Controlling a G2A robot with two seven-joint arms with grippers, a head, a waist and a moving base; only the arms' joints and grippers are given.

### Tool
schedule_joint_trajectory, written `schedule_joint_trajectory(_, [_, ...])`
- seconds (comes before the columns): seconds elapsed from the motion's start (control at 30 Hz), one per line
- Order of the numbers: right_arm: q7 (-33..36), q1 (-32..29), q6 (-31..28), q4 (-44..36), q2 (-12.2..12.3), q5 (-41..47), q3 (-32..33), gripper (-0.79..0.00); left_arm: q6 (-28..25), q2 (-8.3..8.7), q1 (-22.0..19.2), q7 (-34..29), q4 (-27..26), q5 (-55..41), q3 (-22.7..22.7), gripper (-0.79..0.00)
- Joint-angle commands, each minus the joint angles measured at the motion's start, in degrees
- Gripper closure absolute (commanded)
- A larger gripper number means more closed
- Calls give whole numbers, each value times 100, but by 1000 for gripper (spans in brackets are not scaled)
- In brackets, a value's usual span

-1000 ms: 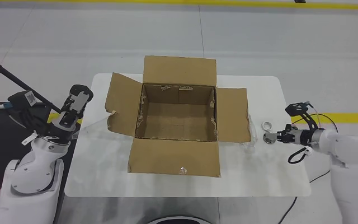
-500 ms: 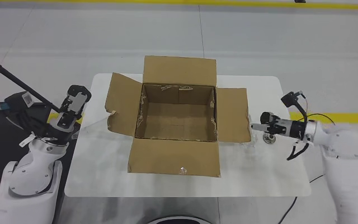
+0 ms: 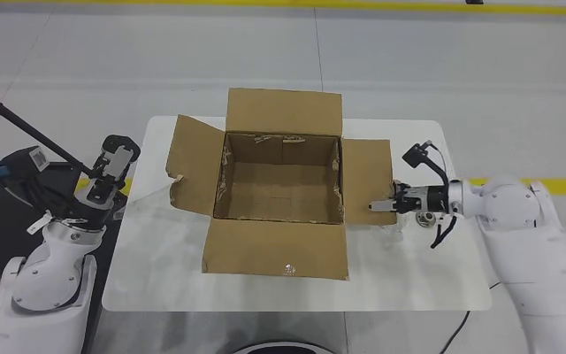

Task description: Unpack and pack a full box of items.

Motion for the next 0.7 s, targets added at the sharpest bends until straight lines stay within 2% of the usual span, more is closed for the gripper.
schedule_joint_trajectory(0.0, [3, 18, 3, -35, 7, -35, -65, -785, 7, 1, -8, -1, 2, 7, 0, -785])
schedule_joint_trajectory(0.67, [-117, 41, 115, -341, 65, -191, -397, -785, -39, 22, -24, -88, 36, -52, -41, -785])
